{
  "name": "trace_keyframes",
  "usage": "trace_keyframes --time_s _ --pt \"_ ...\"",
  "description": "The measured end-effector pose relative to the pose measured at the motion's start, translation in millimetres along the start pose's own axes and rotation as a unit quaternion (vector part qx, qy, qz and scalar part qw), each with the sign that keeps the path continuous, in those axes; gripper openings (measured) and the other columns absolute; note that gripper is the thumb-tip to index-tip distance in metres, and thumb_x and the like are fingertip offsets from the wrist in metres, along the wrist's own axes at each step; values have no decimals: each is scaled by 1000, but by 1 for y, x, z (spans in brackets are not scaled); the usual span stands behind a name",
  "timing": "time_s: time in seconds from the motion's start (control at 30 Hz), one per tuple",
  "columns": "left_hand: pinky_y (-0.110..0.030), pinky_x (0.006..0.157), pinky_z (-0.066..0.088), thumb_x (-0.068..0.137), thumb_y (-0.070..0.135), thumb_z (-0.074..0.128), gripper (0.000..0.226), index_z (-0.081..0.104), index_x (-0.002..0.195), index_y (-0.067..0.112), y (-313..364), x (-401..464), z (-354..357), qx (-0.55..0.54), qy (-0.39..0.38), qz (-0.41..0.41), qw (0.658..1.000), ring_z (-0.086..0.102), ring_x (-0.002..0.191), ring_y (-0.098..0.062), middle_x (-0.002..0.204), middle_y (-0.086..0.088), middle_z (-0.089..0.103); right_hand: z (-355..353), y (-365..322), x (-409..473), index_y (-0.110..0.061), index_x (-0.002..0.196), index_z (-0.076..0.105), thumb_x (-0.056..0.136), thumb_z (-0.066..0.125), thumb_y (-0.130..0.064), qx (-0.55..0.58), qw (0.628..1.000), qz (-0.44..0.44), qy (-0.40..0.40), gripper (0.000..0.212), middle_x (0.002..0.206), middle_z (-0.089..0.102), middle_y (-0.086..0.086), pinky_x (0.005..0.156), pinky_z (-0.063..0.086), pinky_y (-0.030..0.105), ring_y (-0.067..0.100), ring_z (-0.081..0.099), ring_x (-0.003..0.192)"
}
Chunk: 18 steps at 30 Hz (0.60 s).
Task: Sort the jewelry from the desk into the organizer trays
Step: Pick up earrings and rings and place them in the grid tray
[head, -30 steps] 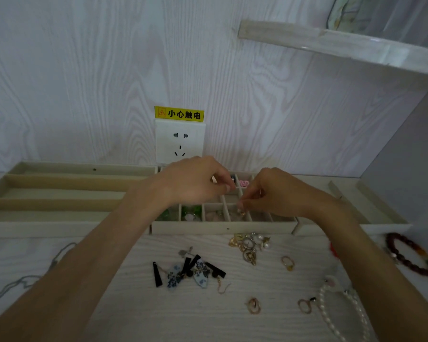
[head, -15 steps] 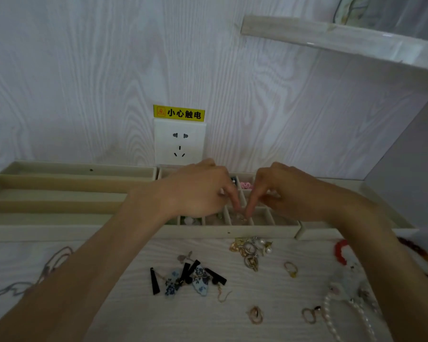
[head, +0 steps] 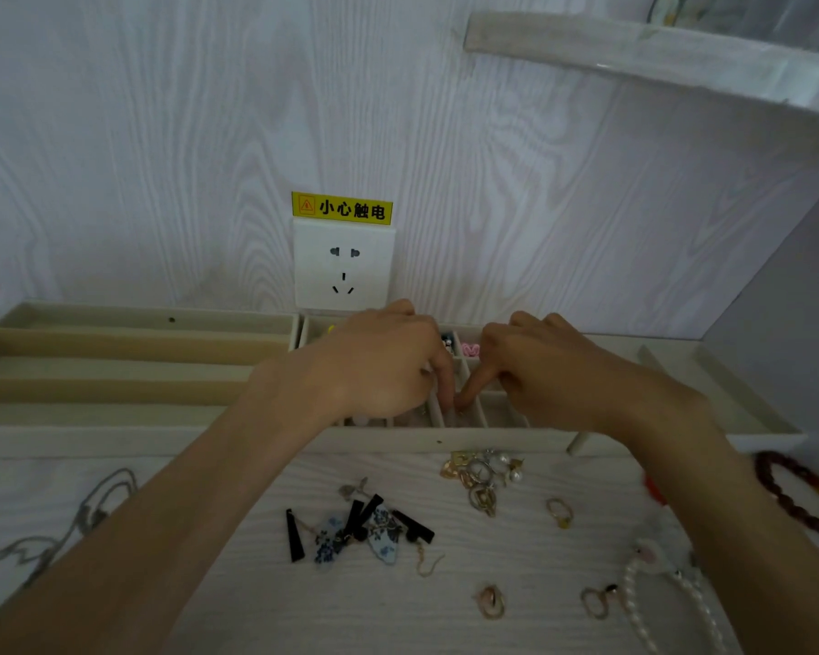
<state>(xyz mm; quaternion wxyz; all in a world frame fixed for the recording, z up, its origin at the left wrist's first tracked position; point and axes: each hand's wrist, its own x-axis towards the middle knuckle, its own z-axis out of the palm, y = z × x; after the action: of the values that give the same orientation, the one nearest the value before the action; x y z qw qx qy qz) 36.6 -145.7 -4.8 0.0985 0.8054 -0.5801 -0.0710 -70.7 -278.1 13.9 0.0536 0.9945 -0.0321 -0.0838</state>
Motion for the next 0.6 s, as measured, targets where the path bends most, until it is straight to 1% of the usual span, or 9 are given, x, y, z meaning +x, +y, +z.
trace_keyframes --time_s 0.03,0.1,0.17,0.23,0.33,0.43,0.5,0.6 --pt "-26 83 35 92 14 47 34 70 93 39 0 0 -1 -7 12 0 1000 39 105 -10 117 7 55 0 0 1 -51 110 60 92 41 -11 11 1000 -5 -2 48 77 29 -18 73 18 24 10 29 84" --pt "-26 85 36 93 13 46 34 70 94 38 0 -1 -3 -17 25 2 1000 39 105 -9 117 7 55 -2 3 0 -52 108 61 93 38 -9 37 999 -7 -4 51 83 38 -17 75 21 24 11 34 87" --pt "-27 88 37 95 13 43 37 69 99 39 0 -2 -3 -21 19 6 1000 38 107 -9 119 8 55 -7 13 -4 -50 102 65 93 38 -6 77 997 5 10 52 89 48 -9 77 24 24 12 39 87" --pt "-27 89 37 96 11 40 41 68 105 40 1 -2 -2 -16 7 14 1000 37 108 -9 123 8 53 -11 22 -9 -49 94 68 91 39 -1 107 994 8 25 56 90 53 -3 76 28 25 12 42 85" --pt "-24 84 34 95 9 36 45 66 111 39 1 0 1 20 -10 22 1000 36 108 -11 127 10 50 -11 17 -8 -53 92 65 91 37 2 90 996 -4 6 62 92 53 -2 78 30 26 13 42 87" --pt "-27 86 35 94 13 40 41 67 109 40 0 1 4 55 -9 20 998 36 109 -12 126 9 50 -6 9 -3 -54 99 64 91 35 1 67 998 -8 -4 63 92 49 -8 77 25 24 12 40 90" --pt "-28 88 35 94 15 40 39 67 108 40 -1 1 4 63 -14 16 998 36 110 -12 125 8 50 -4 8 -2 -52 102 64 91 34 0 55 998 -2 -5 61 87 45 -13 74 22 23 10 36 89" --pt "-27 86 33 94 16 41 37 67 105 39 1 0 3 65 -4 20 998 37 110 -12 124 7 50 -4 5 -3 -51 103 64 92 37 -6 44 999 -3 -17 54 83 45 -13 73 19 22 9 33 86"
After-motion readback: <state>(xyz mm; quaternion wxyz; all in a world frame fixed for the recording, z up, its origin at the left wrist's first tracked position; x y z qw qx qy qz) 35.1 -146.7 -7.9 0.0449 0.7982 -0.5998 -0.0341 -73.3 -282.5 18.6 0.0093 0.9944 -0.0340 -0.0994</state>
